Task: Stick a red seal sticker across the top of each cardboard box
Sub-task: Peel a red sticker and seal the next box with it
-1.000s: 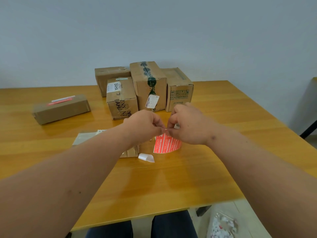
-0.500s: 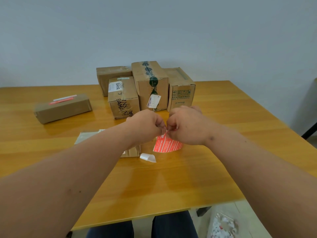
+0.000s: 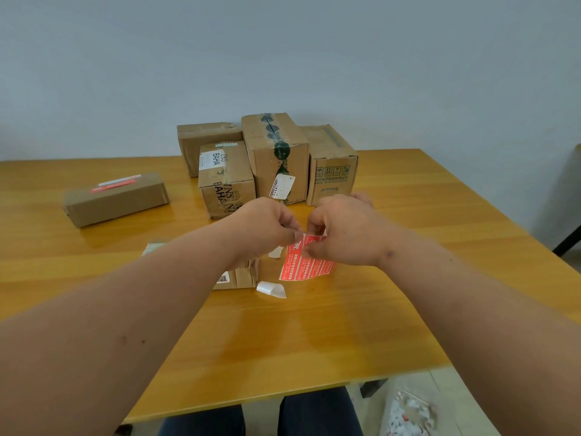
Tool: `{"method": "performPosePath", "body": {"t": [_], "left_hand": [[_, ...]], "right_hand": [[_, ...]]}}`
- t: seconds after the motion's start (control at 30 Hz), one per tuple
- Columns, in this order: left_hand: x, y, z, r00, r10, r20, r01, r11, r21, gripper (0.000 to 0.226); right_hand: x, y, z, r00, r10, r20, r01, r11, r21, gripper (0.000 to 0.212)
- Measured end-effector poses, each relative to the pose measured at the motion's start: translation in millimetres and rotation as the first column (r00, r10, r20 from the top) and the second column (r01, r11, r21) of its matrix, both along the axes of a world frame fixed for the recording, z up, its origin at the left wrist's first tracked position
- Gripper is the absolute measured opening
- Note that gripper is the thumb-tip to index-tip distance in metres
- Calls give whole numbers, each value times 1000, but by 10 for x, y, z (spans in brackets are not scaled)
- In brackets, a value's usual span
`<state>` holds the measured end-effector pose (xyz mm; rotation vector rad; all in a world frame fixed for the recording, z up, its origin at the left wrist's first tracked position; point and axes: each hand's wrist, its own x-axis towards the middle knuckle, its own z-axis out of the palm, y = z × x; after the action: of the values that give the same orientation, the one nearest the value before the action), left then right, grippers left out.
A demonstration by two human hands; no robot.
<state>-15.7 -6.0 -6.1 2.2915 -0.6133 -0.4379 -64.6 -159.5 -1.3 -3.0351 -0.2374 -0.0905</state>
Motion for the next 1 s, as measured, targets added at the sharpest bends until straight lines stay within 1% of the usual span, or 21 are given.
{"method": "performPosePath", "body": {"t": [0.1,0.2,0.23,0.33,0.5,0.67,0.83,1.0], "left_hand": [[13,18,10,1000,-3,-4,3,1000,-27,7],[32,52,-1,999,-11,-31,9,997,-78,19],[35,58,-3,999,-15,-33,12,997,-75,20],[20,44,2,999,-34,8,34,999,-2,7],[-15,-5,23,998,-36,55,34,998,43,11],[-16,5,6,1000,-9,-27,9,1000,-27,14],[16,19,-41,993,32,-114,-41,996,-81,18],[24,40,-28,991,44,-125,-58,993,-106,12]], "right_hand": [[31,-13,19,999,-31,-32,30,999,-13,17],[47,-20,23,999,-24,-39,24,1000,8,18],[50,-21,19,999,-18,-35,19,1000,19,18],[48,-20,9,999,-11,-30,12,1000,29,20],[59,-20,-11,999,-39,-33,40,998,40,21],[50,-20,-8,1000,-16,-22,17,999,41,30],[32,-7,-26,1000,5,16,-6,999,49,26],[42,-1,-15,1000,-15,-10,15,998,59,27]]}}
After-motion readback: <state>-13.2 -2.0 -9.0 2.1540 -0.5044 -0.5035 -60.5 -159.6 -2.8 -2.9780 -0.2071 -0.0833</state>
